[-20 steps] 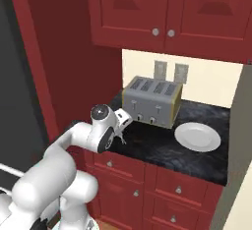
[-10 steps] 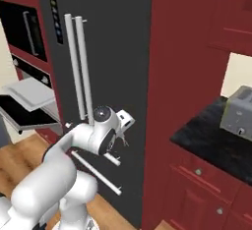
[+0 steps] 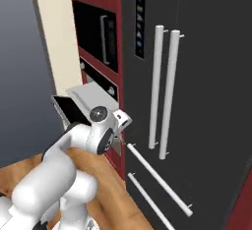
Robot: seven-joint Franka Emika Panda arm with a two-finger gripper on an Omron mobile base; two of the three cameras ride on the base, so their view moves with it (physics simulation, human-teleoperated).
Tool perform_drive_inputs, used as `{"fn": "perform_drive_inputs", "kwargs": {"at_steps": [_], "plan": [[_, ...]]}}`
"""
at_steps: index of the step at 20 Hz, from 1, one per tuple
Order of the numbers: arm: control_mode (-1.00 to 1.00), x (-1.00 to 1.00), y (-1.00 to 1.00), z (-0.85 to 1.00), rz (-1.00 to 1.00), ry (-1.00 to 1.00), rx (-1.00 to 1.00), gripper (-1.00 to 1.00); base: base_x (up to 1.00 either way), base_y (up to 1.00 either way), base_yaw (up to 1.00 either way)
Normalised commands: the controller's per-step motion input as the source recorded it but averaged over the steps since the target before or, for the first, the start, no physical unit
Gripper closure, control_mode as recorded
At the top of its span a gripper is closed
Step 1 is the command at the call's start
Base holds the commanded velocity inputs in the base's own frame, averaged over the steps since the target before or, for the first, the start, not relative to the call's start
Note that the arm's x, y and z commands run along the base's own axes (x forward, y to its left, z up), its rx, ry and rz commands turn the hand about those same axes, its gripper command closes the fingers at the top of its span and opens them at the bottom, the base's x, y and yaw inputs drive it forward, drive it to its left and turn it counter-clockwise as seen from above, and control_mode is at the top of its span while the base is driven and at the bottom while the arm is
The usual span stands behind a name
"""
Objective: Place the fish on the top rack of the oven, and slide the tray back inside. Close the oven door.
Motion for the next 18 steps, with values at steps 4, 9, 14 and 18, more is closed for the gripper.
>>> {"fn": "perform_drive_inputs", "kwargs": {"at_steps": [4, 9, 14, 18], "plan": [[1.0, 0.0, 0.0, 0.0, 0.0, 0.0, 0.0, 1.0, 0.72, 0.21, 0.36], [1.0, 0.0, 0.0, 0.0, 0.0, 0.0, 0.0, 1.0, 0.62, 0.03, 0.28], [1.0, 0.0, 0.0, 0.0, 0.0, 0.0, 0.0, 1.0, 0.4, -0.19, 0.13], [1.0, 0.0, 0.0, 0.0, 0.0, 0.0, 0.0, 1.0, 0.78, -0.1, 0.08]]}}
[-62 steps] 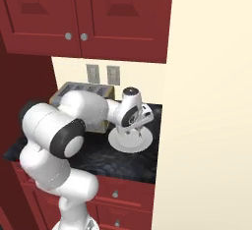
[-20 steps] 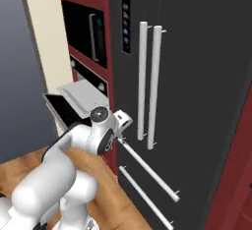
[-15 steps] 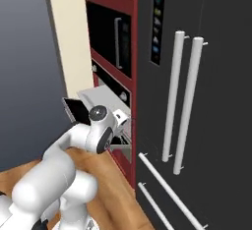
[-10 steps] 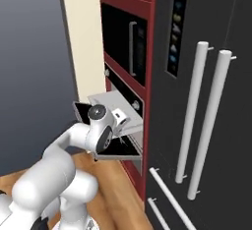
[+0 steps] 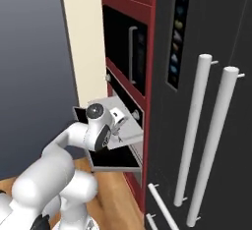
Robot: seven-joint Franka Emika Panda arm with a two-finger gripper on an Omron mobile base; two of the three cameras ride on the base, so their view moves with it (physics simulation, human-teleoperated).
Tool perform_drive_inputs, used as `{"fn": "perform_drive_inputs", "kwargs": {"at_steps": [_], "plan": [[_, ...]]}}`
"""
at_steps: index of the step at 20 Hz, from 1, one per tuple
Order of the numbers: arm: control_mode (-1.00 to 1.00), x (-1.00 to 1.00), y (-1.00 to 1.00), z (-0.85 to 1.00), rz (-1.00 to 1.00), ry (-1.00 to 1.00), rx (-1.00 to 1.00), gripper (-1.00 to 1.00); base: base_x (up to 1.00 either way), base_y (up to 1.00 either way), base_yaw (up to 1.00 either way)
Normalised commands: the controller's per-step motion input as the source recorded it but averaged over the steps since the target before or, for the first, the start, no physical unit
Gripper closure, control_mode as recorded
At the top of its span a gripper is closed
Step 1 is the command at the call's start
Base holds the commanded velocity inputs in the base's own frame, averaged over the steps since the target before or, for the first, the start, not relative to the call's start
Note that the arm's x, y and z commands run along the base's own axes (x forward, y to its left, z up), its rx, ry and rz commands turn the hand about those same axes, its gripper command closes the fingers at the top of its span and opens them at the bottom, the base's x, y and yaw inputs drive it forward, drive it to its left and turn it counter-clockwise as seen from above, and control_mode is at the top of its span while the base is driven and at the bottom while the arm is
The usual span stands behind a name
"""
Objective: Place the fish on the top rack of the oven, and slide the tray back inside. Close the oven door.
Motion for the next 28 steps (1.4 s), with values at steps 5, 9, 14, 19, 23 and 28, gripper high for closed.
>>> {"fn": "perform_drive_inputs", "kwargs": {"at_steps": [5, 9, 14, 19, 23, 28], "plan": [[1.0, 0.0, 0.0, 0.0, 0.0, 0.0, 0.0, 1.0, 0.95, 0.0, 0.06], [1.0, 0.0, 0.0, 0.0, 0.0, 0.0, 0.0, 1.0, 0.86, 0.0, 0.04], [-1.0, 0.04, 0.0, -0.01, 0.0, 0.0, -0.01, 1.0, 0.44, 0.03, 0.0], [-1.0, 0.0, 0.0, 0.0, 0.01, 0.0, 0.0, 1.0, 0.0, 0.0, 0.0], [-1.0, 0.0, 0.05, -0.08, 0.0, 0.01, 0.0, 1.0, 0.0, 0.0, 0.0], [-1.0, 0.15, 0.42, -0.31, 0.0, 0.07, 0.0, 1.0, 0.0, 0.0, 0.0]]}}
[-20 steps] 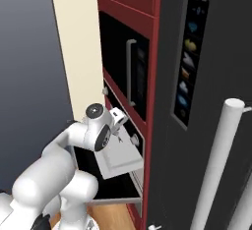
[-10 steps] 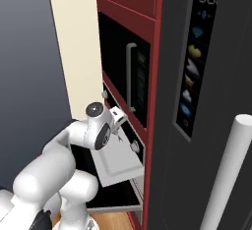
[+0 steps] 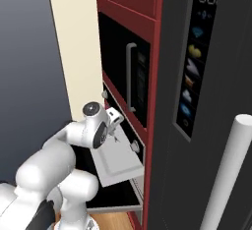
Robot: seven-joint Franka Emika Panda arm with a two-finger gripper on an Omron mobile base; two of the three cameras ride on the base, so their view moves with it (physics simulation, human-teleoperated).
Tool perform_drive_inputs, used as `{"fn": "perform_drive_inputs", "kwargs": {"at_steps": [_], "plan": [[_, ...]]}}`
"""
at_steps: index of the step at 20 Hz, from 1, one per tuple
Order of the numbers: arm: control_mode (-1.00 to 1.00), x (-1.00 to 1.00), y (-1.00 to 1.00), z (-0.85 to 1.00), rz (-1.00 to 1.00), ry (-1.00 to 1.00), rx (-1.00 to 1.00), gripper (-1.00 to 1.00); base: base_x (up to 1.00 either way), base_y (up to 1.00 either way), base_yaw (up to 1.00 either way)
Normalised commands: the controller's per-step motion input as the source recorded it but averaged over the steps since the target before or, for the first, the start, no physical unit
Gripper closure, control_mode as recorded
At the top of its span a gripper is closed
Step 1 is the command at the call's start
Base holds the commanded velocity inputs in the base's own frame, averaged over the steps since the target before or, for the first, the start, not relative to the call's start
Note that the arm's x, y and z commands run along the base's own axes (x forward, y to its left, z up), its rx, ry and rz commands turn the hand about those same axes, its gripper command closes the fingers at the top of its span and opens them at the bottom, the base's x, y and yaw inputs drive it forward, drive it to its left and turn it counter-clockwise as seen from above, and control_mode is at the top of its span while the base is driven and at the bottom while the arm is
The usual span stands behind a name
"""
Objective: Place the fish on the top rack of the oven, and slide the tray back inside. Close the oven door.
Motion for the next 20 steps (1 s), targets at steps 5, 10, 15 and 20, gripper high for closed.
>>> {"fn": "perform_drive_inputs", "kwargs": {"at_steps": [5, 10, 15, 20], "plan": [[-1.0, 0.36, 0.46, -0.35, 0.0, 0.08, 0.0, 1.0, 0.0, 0.0, 0.0], [-1.0, 0.31, 0.36, -0.39, -0.02, 0.03, 0.0, 1.0, 0.0, 0.0, 0.0], [-1.0, 0.47, 0.14, -0.22, -0.07, 0.0, 0.0, 1.0, 0.0, 0.0, 0.0], [-1.0, 0.57, 0.13, -0.23, -0.1, 0.0, 0.0, 1.0, 0.0, 0.0, 0.0]]}}
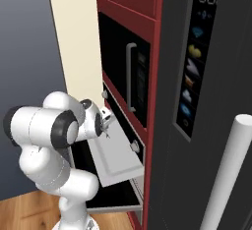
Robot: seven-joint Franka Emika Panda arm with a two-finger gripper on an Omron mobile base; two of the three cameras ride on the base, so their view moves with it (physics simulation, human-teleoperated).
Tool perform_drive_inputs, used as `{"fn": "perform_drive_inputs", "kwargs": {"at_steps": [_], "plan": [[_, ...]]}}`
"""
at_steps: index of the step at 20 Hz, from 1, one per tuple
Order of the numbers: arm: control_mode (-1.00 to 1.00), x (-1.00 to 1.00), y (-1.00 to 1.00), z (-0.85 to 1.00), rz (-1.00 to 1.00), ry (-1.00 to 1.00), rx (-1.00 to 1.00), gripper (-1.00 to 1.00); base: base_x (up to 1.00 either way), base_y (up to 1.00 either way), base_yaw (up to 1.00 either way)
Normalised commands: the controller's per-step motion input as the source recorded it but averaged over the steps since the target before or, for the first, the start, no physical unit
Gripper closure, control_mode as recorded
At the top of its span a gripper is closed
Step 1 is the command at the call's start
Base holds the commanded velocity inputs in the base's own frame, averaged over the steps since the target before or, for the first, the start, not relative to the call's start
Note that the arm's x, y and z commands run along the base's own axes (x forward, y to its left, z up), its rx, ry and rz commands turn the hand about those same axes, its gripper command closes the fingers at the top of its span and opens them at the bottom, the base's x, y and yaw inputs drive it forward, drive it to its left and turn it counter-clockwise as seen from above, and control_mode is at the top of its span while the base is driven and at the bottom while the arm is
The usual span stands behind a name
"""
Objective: Place the fish on the top rack of the oven, and slide the tray back inside. Close the oven door.
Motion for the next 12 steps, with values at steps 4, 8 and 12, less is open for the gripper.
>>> {"fn": "perform_drive_inputs", "kwargs": {"at_steps": [4, 8, 12], "plan": [[-1.0, 0.37, 0.11, -0.36, -0.09, 0.01, 0.0, 1.0, 0.0, 0.0, 0.0], [-1.0, 0.28, 0.11, -0.44, -0.08, 0.01, 0.0, 1.0, 0.0, 0.0, 0.0], [-1.0, 0.28, 0.06, -0.47, -0.08, 0.01, 0.0, 1.0, 0.0, 0.0, 0.0]]}}
